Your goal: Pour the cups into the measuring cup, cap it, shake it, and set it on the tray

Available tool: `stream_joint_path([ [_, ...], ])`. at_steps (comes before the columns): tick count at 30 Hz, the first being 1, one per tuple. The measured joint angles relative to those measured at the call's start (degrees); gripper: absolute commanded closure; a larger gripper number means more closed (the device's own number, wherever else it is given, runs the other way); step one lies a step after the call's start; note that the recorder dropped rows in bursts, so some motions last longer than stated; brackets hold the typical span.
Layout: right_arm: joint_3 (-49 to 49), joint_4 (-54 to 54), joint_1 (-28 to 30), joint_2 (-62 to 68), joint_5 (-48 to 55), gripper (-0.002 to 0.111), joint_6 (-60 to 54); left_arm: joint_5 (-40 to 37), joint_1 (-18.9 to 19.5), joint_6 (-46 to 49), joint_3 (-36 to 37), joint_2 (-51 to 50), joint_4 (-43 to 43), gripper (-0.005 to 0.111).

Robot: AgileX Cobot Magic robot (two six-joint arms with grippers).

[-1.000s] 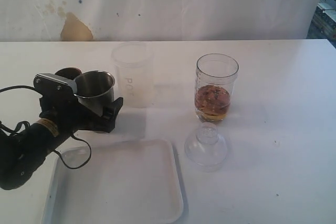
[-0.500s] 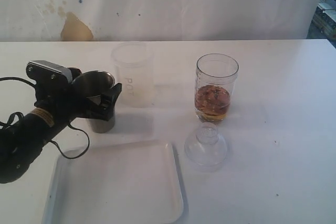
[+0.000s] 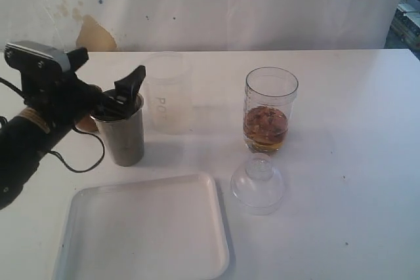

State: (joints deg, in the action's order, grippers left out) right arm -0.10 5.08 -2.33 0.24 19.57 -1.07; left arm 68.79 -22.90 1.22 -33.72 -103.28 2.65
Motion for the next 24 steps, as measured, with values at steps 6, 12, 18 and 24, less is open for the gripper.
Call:
stream_joint_path([
  [6, 0.0, 0.0, 0.0, 0.0, 0.0, 0.106, 0.0, -6.88, 0.0, 0.0, 0.0, 11.22, 0.0, 0.013],
  [12, 0.0, 0.0, 0.0, 0.0, 0.0, 0.106, 0.0, -21.94, 0.0, 0.0, 0.0, 23.82, 0.0, 0.043],
  [18, 0.0, 0.0, 0.0, 0.0, 0.0, 0.106, 0.0, -40.02, 0.0, 0.1, 0.0, 37.73, 0.0, 0.087],
  [24, 0.0, 0.0, 0.0, 0.0, 0.0, 0.106, 0.0, -56.59, 0.0, 0.1, 0.1, 50.21, 0.0, 0.107],
])
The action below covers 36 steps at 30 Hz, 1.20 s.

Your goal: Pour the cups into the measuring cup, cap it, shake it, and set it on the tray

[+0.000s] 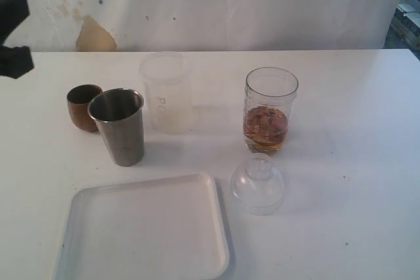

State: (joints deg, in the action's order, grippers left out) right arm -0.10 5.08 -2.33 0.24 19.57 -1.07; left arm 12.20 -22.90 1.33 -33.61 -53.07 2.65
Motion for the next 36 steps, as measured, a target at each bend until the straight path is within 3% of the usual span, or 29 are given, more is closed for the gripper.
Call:
stream_joint_path([
  [9, 0.0, 0.0, 0.0, 0.0, 0.0, 0.106, 0.0, -23.63, 0.0, 0.11, 0.0, 19.5, -0.11, 0.107],
  [13, 0.0, 0.0, 0.0, 0.0, 0.0, 0.106, 0.0, -30.3, 0.0, 0.11, 0.0, 26.11, -0.11, 0.107],
  [36, 0.0, 0.0, 0.0, 0.0, 0.0, 0.106, 1.47, -32.5, 0.0, 0.11, 0.0, 30.16, -0.2, 0.107],
])
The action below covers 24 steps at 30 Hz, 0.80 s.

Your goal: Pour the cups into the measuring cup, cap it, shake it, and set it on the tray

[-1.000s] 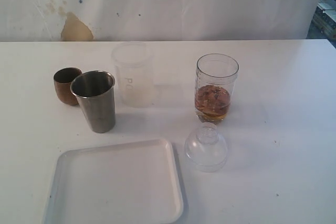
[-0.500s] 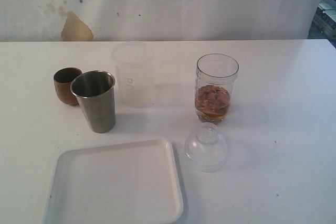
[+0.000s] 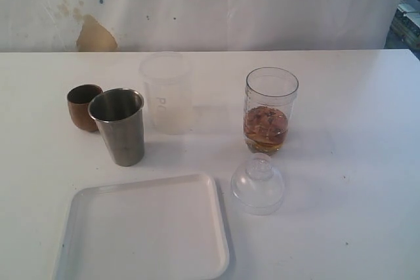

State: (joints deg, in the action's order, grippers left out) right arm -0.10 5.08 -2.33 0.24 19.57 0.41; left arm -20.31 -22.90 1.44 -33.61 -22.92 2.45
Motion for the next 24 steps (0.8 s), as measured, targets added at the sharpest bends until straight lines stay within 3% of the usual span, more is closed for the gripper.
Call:
stream_joint_path([
  [6, 0.0, 0.0, 0.0, 0.0, 0.0, 0.106, 0.0, 0.0, 2.06, 0.0, 0.0, 1.83, -0.11, 0.107],
  [18, 0.0, 0.0, 0.0, 0.0, 0.0, 0.106, 0.0, 0.18, 22.98, 0.0, 0.13, 15.68, -5.61, 0.107],
  [24, 0.0, 0.0, 0.0, 0.0, 0.0, 0.106, 0.0, 7.89, 28.1, 0.0, 7.12, 22.61, -6.35, 0.107],
])
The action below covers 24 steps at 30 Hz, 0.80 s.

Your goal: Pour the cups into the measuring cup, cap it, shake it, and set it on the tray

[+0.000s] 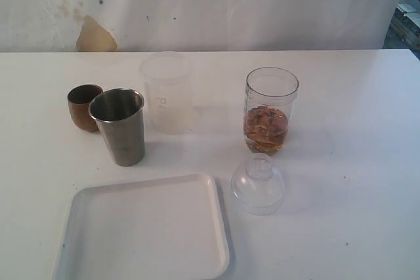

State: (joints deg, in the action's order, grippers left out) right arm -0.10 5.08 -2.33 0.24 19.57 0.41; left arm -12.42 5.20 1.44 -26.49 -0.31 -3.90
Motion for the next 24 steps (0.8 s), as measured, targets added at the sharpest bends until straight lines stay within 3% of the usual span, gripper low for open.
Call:
stream_joint_path([
  [6, 0.0, 0.11, 0.0, 0.0, 0.0, 0.106, 0.0, 3.48, 0.85, 0.0, 8.74, 0.12, -0.09, 0.107],
  [16, 0.0, 0.11, 0.0, 0.0, 0.0, 0.106, 0.0, 2.79, 0.94, 0.0, 25.02, 0.12, 1.57, 0.107],
  [24, 0.0, 0.11, 0.0, 0.0, 0.0, 0.106, 0.0, -0.13, 0.94, 0.11, 26.21, 0.12, 5.94, 0.107],
])
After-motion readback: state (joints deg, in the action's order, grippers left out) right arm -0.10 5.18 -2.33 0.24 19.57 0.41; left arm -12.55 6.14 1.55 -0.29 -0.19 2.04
